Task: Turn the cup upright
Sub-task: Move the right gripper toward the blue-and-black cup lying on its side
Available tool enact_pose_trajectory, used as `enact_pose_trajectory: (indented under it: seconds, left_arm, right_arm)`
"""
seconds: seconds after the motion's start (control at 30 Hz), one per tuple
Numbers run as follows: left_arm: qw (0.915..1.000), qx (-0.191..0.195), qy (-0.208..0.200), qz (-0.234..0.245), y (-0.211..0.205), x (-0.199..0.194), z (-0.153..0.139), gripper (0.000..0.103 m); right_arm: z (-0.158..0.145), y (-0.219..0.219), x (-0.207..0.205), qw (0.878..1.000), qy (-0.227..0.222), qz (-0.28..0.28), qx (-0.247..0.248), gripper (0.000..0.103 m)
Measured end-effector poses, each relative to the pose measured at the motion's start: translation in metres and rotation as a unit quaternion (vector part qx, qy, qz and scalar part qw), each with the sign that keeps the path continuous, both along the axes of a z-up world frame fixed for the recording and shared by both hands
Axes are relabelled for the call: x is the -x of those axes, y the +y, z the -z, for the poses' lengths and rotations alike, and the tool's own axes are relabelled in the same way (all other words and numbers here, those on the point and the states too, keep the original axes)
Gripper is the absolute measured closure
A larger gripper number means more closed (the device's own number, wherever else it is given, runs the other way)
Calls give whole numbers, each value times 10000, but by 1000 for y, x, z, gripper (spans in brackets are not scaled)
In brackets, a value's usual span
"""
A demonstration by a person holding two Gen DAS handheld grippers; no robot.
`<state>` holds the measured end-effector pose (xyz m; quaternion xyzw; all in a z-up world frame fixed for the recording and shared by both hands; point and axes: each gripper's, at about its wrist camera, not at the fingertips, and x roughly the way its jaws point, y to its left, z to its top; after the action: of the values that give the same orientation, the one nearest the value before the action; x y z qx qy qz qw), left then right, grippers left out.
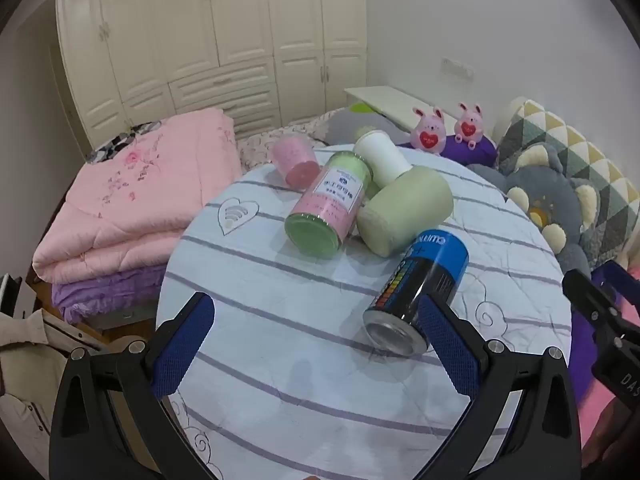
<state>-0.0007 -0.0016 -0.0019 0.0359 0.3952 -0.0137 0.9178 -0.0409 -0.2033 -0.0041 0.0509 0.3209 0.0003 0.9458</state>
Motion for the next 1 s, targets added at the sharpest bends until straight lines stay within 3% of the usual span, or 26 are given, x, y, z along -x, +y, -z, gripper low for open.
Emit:
enact_pose_trajectory:
  seconds: [0.33,0.5,0.63,1.0]
  left_arm:
    - [9998,73,-128,116,4,10,6,0]
    - [9968,782,-98,127,22,13,8,0]
    - [9990,408,-146,-49,24,13,10,0]
    - [9998,151,-11,-153,28,9,18,0]
  right_arm:
    - [-1,7,1,9999,-54,0,-90,8]
    - [-1,11,-4,9999,42,-21,-147,8]
    - [3,16,-9,9997,99,-39,-216,8]
    - [4,29,-23,9994,222,-199,-198,8]
